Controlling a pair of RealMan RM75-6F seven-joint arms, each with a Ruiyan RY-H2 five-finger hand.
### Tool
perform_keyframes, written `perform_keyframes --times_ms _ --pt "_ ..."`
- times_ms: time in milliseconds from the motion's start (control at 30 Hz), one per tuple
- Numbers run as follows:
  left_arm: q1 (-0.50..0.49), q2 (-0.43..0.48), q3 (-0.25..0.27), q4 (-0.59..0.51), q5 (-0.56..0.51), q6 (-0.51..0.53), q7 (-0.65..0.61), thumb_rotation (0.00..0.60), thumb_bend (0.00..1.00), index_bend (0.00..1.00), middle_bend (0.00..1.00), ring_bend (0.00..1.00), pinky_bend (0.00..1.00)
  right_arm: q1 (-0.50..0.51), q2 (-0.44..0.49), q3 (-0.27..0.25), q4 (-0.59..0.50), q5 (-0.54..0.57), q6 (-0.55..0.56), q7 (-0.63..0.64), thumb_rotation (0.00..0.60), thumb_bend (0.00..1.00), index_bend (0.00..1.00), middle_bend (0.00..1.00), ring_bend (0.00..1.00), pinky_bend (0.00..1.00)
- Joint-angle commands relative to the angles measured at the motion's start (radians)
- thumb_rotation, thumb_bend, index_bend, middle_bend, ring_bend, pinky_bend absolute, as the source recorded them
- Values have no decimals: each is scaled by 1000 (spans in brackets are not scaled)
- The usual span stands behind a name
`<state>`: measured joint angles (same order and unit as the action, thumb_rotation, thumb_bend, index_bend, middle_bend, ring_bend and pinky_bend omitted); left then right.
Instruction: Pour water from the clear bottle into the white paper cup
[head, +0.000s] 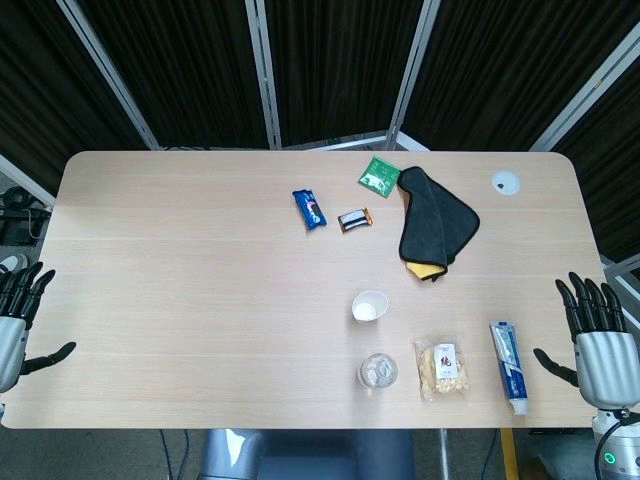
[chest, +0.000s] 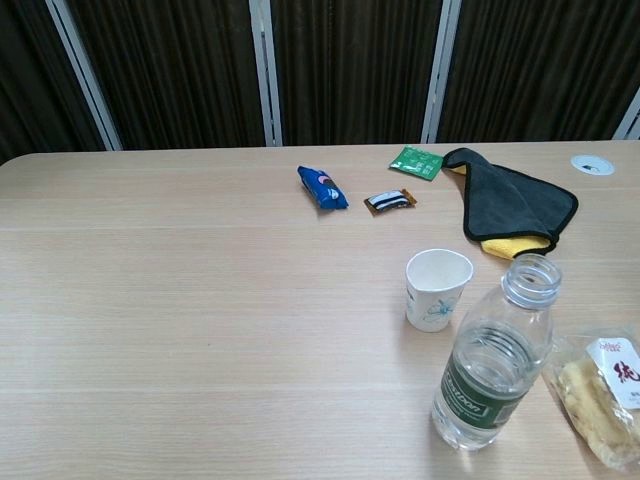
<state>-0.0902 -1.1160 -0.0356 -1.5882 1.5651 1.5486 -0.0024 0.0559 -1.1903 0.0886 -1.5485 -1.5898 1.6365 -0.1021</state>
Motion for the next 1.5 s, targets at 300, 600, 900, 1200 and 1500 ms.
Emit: perform_keyframes --times_ms 300,600,900,1200,1500 --pt "6 4 -2 -10 9 17 -7 600 0 0 0 0 0 84 160 -96 -30 -30 -267 449 600 0 0 0 0 0" --pt "-2 -1 -13 -25 -11 3 24 600 0 0 0 0 0 229 135 -237 276 -305 -334 1035 600 0 0 15 0 0" --pt "-8 -32 -17 -26 -15 -3 97 600 0 0 0 0 0 331 9 -288 350 -426 -350 1118 600 0 0 52 0 95" --pt "-15 -60 -24 -4 -58 -35 138 600 0 0 0 0 0 407 -101 -287 388 -391 -419 1106 600 0 0 70 2 96" --pt "-20 -70 -27 10 -73 -47 149 600 0 0 0 0 0 464 -144 -294 369 -370 -443 1100 600 0 0 103 38 136"
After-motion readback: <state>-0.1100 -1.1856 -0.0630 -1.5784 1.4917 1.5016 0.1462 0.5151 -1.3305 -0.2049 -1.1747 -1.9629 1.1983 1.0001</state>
